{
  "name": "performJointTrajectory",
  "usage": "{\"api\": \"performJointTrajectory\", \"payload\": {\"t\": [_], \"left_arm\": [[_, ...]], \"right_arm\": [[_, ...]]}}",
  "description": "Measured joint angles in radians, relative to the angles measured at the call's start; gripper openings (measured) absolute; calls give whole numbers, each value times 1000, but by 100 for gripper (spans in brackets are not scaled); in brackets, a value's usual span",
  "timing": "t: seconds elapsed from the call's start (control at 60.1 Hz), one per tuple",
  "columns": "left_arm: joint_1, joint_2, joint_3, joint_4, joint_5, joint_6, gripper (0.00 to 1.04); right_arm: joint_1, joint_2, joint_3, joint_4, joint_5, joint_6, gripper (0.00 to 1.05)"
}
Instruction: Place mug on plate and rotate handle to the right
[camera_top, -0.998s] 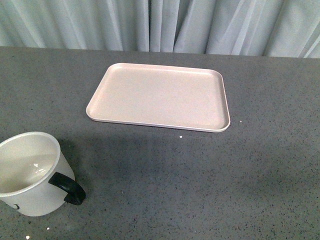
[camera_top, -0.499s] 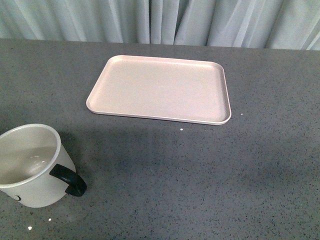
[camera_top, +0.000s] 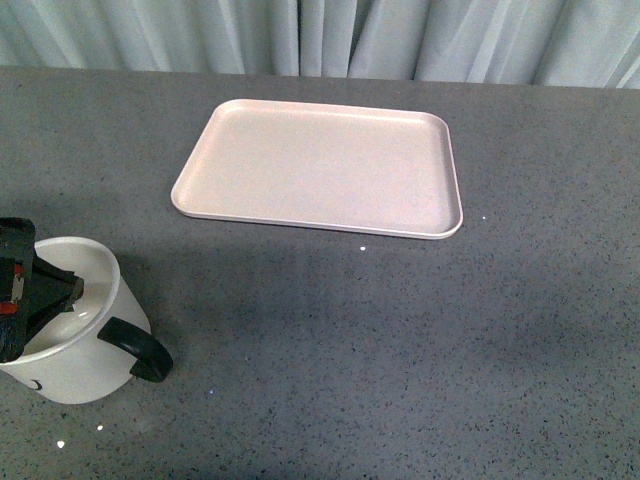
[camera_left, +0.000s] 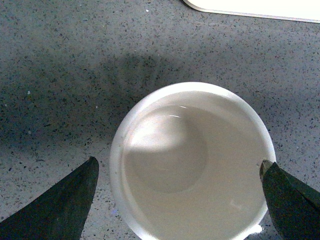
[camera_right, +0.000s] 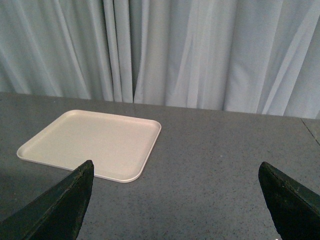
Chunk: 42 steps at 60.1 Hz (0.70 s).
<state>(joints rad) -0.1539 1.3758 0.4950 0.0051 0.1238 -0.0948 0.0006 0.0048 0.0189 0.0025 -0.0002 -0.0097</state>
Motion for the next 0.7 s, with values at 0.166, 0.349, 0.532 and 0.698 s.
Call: {"api": "performJointTrajectory", "payload": {"t": [0.166, 0.349, 0.532, 0.698], "left_arm": [[14, 2, 4, 0, 4, 7, 95], [10, 0, 5, 0, 5, 18, 95], [8, 29, 9, 3, -1, 31, 95], [25, 100, 36, 15, -16, 46, 69]], "right_arm": [[0, 0, 0, 0, 0, 0, 96], [0, 0, 0, 0, 0, 0, 96], [0, 0, 0, 0, 0, 0, 96], [0, 0, 0, 0, 0, 0, 96]]}}
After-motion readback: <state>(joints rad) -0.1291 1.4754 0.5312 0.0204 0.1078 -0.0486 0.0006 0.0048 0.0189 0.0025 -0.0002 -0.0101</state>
